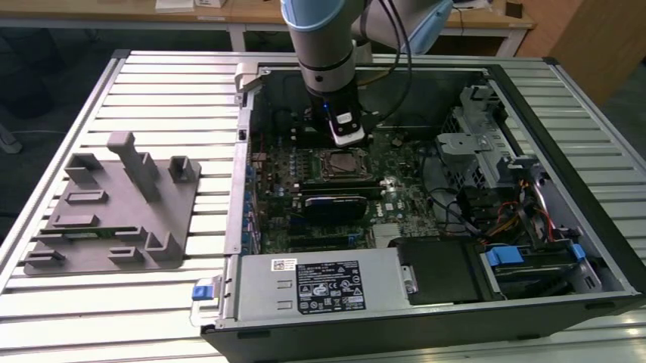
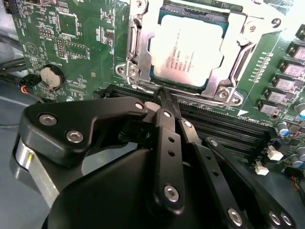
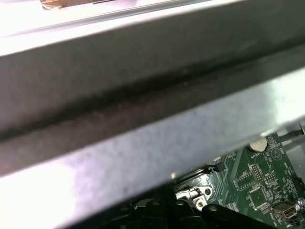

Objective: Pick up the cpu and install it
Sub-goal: 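Install the first cpu locking lever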

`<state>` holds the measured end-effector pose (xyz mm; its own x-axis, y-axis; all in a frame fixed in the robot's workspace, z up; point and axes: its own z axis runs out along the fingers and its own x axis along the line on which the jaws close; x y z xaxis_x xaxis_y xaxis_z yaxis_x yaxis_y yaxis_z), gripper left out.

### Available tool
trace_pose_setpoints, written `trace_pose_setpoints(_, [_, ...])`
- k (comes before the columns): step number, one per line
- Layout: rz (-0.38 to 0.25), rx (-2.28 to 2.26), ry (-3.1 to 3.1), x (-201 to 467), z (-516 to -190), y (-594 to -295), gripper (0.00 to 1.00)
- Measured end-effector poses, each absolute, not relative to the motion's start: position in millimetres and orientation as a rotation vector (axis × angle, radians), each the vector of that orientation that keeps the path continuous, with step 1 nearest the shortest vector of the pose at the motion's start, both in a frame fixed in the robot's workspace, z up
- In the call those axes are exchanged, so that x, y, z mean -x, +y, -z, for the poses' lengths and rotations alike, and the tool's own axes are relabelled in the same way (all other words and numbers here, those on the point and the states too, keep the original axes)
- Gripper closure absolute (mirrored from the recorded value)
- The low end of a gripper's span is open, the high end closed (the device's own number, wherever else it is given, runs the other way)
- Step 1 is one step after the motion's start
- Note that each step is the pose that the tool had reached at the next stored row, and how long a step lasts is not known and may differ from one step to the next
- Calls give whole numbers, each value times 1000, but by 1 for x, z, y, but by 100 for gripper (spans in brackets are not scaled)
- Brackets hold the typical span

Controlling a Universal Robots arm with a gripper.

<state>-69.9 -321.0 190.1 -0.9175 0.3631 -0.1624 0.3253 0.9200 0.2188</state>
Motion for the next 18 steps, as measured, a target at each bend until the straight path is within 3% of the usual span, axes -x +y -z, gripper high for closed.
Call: trace_pose_setpoints(18, [-252, -519, 2880, 70, -218, -321, 89])
